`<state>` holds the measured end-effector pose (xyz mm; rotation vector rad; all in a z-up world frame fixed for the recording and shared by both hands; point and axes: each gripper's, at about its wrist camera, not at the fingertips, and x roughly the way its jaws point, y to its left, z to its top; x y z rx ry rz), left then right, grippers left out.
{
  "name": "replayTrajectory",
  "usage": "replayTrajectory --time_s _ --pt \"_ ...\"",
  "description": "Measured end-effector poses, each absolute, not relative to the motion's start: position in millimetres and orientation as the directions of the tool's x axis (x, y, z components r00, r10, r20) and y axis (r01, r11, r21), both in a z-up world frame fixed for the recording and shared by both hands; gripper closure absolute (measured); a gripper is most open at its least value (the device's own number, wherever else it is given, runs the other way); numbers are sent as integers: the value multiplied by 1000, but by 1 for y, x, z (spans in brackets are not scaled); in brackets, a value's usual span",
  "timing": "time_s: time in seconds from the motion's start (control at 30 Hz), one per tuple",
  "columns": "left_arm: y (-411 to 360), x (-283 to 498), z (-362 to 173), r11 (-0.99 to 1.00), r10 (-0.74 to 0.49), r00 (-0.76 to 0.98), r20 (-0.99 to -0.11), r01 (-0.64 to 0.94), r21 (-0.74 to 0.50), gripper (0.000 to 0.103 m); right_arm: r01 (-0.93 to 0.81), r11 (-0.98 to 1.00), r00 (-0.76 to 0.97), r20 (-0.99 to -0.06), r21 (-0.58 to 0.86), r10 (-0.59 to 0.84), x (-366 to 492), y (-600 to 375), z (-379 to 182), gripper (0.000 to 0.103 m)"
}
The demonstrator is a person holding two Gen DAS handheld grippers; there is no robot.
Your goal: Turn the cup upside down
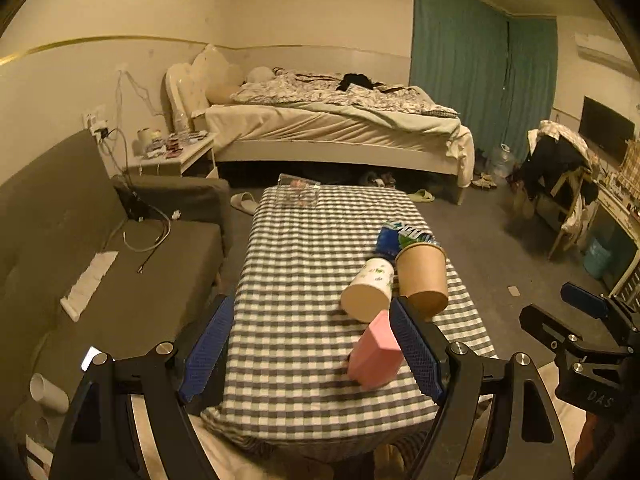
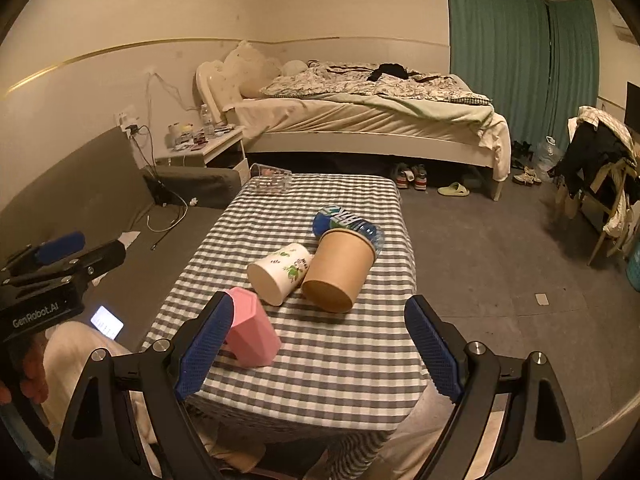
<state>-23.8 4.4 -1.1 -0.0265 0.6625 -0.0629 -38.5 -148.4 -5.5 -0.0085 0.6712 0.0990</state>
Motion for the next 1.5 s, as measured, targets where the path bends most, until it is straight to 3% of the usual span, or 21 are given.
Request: replayTrajectory --time_s 0.17,0.23,0.33,1.5 --pt "3 -32 -12 997 -82 784 -616 57 -61 19 -72 997 789 -611 12 64 -45 -146 -10 14" --pt "0 -33 -15 996 -84 781 -619 60 -60 10 -53 998 793 -607 15 51 -46 -148 -12 5" --pt "-5 -34 -17 996 -84 781 -619 69 -47 10 -23 1000 801 -598 21 31 -47 -152 -15 0" --pt "9 -31 -26 999 -41 761 -647 12 -49 9 1 1000 774 -633 8 4 -40 -153 -26 0"
